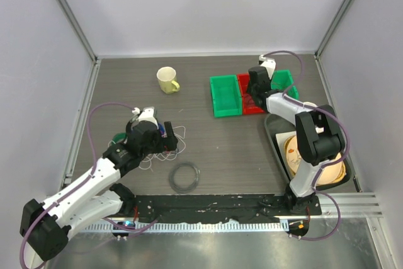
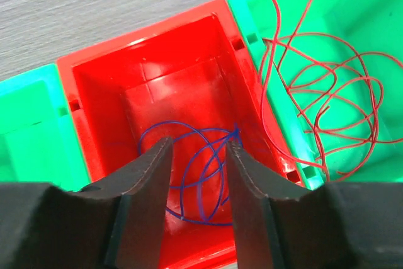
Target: Untangle the cables
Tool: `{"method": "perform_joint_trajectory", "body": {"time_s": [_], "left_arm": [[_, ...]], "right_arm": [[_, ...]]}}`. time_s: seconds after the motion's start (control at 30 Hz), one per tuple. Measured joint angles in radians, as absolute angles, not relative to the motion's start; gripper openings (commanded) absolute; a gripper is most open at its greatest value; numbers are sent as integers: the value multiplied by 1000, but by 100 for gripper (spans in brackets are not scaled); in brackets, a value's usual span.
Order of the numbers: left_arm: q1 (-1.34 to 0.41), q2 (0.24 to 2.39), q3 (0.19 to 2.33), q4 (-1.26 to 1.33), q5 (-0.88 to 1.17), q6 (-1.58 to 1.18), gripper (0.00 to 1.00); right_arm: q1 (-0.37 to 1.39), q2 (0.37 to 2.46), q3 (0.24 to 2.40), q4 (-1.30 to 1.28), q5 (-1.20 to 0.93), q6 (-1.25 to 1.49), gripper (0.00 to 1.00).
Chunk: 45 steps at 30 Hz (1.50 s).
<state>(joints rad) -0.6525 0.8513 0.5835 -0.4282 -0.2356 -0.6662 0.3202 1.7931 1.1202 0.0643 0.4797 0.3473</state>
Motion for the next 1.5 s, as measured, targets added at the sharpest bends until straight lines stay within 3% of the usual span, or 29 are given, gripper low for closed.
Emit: {"method": "perform_joint_trajectory", "body": {"time_s": [0.17, 0.23, 0.4, 0.63, 0.77, 0.8, 0.97, 1.07, 1.17, 1.33, 1.5], "left_arm": [[-653, 859, 589, -432, -242, -680, 100], [-653, 875, 598, -432, -244, -685, 100], [-642, 949, 632, -430, -250, -718, 100], [-569, 1100, 662, -432, -252, -797, 97], [-538, 1156, 665, -432, -252, -871, 77], [-535, 1163, 664, -430, -251, -891, 69], [-534, 1184, 656, -420, -273, -970, 54], [-534, 1208, 656, -414, -285, -996, 39], [-534, 1237, 656, -413, -292, -1016, 0], [-535, 1227, 656, -424, -290, -1015, 0], [-536, 1035, 632, -376, -221, -969, 0]], "right_arm": [[320, 1737, 1139, 19, 413, 332, 76], [319, 1684, 1130, 7, 375, 329, 89], [319, 1432, 986, 31, 276, 329, 91], [317, 1065, 601, 216, -82, 377, 91], [319, 982, 488, 231, -192, 423, 91], [319, 967, 479, 231, -205, 430, 91], [319, 907, 476, 250, -236, 451, 91], [319, 892, 476, 260, -238, 452, 91], [319, 890, 476, 258, -235, 453, 91], [319, 890, 476, 253, -234, 456, 91], [319, 887, 472, 271, -297, 463, 91]]}}
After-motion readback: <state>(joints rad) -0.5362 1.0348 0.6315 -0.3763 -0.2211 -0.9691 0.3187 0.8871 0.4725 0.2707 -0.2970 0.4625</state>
